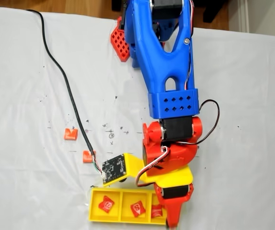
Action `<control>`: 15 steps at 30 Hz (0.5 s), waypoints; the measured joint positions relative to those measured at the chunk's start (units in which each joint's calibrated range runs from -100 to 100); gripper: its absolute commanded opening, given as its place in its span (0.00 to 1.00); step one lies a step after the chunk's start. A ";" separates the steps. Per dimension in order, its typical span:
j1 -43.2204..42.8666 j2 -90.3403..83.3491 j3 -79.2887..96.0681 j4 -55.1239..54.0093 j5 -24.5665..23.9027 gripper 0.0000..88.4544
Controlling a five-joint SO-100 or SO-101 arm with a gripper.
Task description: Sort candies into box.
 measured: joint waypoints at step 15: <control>5.85 0.00 -13.52 20.48 1.27 0.00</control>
